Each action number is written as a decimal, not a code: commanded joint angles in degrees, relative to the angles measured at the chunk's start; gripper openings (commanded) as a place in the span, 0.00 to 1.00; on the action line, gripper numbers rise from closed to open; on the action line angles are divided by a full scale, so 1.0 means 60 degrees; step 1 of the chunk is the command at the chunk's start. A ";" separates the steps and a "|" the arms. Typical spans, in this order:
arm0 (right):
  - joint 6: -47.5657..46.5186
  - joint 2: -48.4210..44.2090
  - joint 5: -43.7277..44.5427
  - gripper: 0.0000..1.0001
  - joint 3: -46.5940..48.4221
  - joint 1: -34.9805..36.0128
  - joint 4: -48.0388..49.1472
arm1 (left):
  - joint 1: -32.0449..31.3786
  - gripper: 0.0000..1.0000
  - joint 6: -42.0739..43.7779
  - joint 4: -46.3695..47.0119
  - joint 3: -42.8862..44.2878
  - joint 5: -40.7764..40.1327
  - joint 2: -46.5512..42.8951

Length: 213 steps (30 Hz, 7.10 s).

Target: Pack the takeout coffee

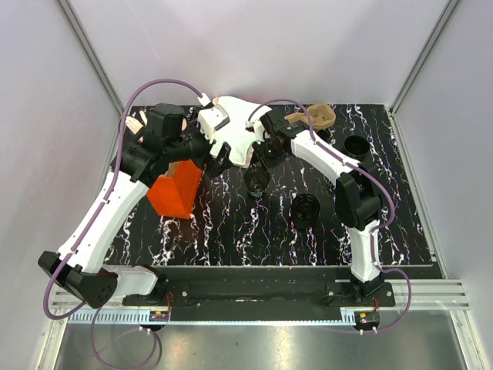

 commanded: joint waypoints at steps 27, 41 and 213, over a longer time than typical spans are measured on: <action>-0.1250 -0.4609 0.0043 0.86 -0.2552 -0.2053 -0.2082 | 0.0022 0.99 -0.0076 0.0241 0.0211 0.0494 -0.0373; -0.1279 -0.4699 -0.0851 0.78 -0.5293 -0.2302 -0.1379 | -0.0110 0.99 -0.0134 0.0255 0.0108 0.0538 -0.0417; -0.0356 -0.5138 0.1185 0.04 0.0009 -0.0325 -0.1701 | -0.1106 0.99 -0.4411 0.2408 0.1939 0.1664 0.3200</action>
